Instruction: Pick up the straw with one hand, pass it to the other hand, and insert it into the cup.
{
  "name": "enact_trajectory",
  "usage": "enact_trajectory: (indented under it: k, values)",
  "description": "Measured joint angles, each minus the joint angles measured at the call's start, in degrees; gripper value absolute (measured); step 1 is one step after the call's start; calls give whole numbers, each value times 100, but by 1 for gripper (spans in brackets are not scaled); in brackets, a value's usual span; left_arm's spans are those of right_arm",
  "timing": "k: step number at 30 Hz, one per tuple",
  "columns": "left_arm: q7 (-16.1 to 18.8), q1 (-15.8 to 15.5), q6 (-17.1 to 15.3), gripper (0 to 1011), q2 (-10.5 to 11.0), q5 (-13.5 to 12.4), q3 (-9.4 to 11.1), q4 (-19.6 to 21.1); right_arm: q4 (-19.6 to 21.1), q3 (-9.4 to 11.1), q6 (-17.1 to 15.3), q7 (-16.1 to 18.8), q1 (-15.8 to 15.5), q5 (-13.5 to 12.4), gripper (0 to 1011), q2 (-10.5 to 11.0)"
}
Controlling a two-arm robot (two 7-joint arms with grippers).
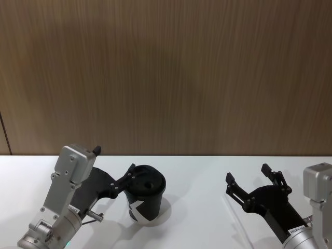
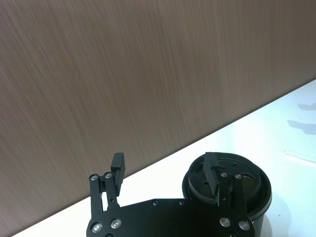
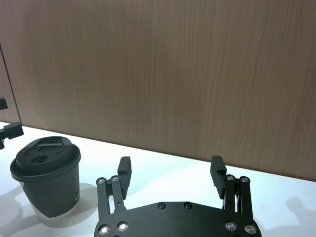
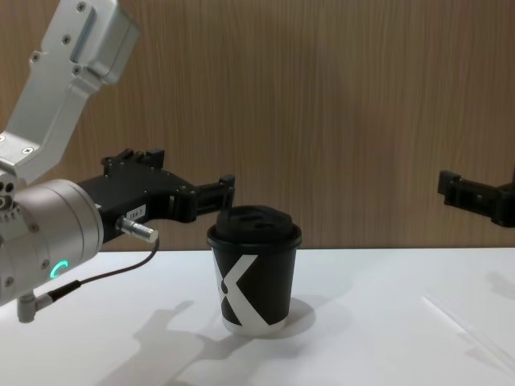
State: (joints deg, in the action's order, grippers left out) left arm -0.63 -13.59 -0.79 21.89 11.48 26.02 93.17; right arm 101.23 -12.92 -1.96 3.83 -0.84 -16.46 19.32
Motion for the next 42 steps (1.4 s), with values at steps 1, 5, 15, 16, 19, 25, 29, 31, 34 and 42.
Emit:
enact_trajectory:
  k: [1,5,15,16,19,25,29,31,34,42]
  values:
    - [0,0,0,1002,0,0,0,0,0,1,0,0,0,0,1001,0]
    - [0,0,0,1002,0,0,0,0,18,9,-32,3,-1,25,1001,11]
    - [0,0,0,1002,0,0,0,0,224,35,-475,20,23,143,1001,158]
    - [0,0,0,1002,0,0,0,0,249,37,-534,23,27,153,1001,176]
    - [0,0,0,1002,0,0,0,0,409,50,-895,41,55,196,1001,287]
    - [0,0,0,1002,0,0,0,0,623,62,-1472,83,94,229,1001,432]
    - [0,0,0,1002,0,0,0,0,756,69,-1941,120,119,241,1001,518]
    - [0,0,0,1002,0,0,0,0,829,71,-2188,136,135,241,1001,563]
    - [0,0,0,1002,1,0,0,0,899,72,-2540,160,156,240,1001,602]
    - [0,0,0,1002,0,0,0,0,1043,58,-3428,174,233,209,1001,627]
